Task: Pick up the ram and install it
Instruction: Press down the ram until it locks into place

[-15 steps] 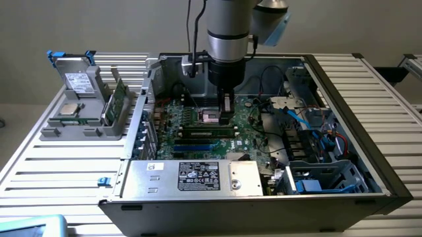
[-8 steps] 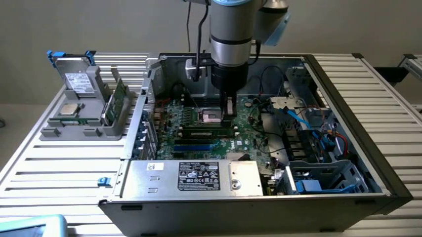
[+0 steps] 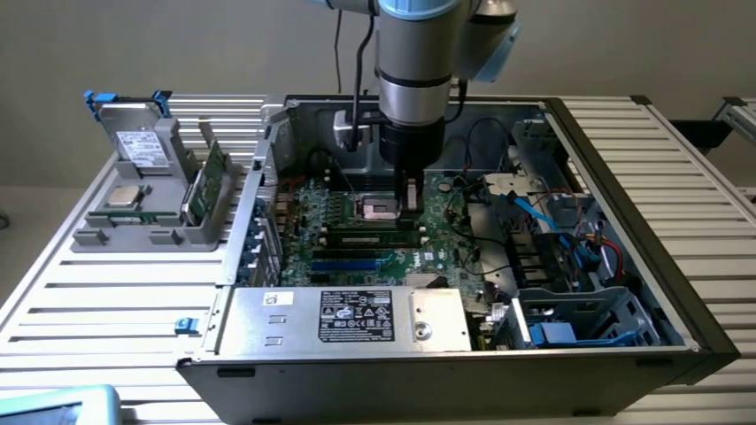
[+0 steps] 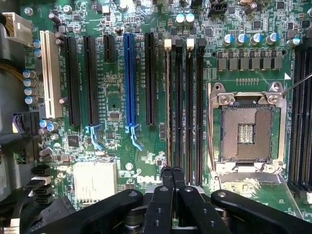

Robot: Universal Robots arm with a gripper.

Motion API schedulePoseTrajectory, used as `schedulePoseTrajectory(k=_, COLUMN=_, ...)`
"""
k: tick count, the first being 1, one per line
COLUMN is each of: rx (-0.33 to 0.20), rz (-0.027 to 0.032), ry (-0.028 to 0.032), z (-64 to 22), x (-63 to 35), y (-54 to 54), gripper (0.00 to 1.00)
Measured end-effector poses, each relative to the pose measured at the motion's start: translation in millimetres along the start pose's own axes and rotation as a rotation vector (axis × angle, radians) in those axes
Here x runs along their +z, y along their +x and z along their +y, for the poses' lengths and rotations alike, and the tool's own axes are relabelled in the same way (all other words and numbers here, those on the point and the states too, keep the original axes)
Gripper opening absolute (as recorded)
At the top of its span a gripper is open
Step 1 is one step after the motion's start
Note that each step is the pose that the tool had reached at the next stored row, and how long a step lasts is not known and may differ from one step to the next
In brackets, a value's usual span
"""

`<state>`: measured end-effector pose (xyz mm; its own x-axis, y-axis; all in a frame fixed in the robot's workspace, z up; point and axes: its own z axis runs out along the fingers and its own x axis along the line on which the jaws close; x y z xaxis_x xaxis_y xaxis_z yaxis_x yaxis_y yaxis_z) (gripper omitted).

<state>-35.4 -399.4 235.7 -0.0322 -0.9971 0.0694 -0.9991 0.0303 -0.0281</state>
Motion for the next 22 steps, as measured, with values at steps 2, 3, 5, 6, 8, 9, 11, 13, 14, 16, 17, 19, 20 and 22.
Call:
schedulePoseTrajectory(k=2, rx=0.003, rz=0.0000, ry=-0.0005, z=0.1, x=1.1, y=-0.1, gripper=0.11)
schedulePoseTrajectory(k=3, rx=0.004, rz=0.0002, ry=-0.0013, z=0.1, x=1.3, y=0.0, gripper=0.11)
schedulePoseTrajectory(k=5, rx=0.005, rz=0.0000, ry=-0.0034, z=0.2, x=1.3, y=0.1, gripper=0.11)
schedulePoseTrajectory(k=6, rx=0.005, rz=-0.0004, ry=-0.0034, z=0.3, x=1.5, y=0.1, gripper=0.11)
schedulePoseTrajectory(k=8, rx=0.007, rz=-0.0007, ry=-0.0036, z=1.1, x=1.9, y=0.1, gripper=0.11)
schedulePoseTrajectory(k=9, rx=0.008, rz=-0.0007, ry=-0.0037, z=1.1, x=2.1, y=0.1, gripper=0.11)
schedulePoseTrajectory(k=11, rx=0.011, rz=-0.0006, ry=-0.0040, z=1.2, x=2.7, y=-0.4, gripper=0.11)
schedulePoseTrajectory(k=13, rx=0.014, rz=-0.0006, ry=-0.0042, z=1.3, x=3.1, y=-0.8, gripper=0.11)
schedulePoseTrajectory(k=14, rx=0.016, rz=-0.0006, ry=-0.0042, z=1.4, x=3.2, y=-0.9, gripper=0.11)
schedulePoseTrajectory(k=16, rx=0.019, rz=-0.0003, ry=-0.0046, z=1.4, x=3.3, y=-0.9, gripper=0.11)
schedulePoseTrajectory(k=17, rx=0.021, rz=-0.0006, ry=-0.0045, z=1.4, x=3.8, y=-1.0, gripper=0.11)
schedulePoseTrajectory(k=19, rx=0.024, rz=-0.0004, ry=-0.0048, z=1.4, x=4.5, y=-1.1, gripper=0.11)
schedulePoseTrajectory(k=20, rx=0.024, rz=-0.0002, ry=-0.0049, z=1.4, x=4.5, y=-1.1, gripper=0.11)
schedulePoseTrajectory(k=22, rx=0.024, rz=-0.0001, ry=-0.0050, z=1.5, x=4.6, y=-1.1, gripper=0.11)
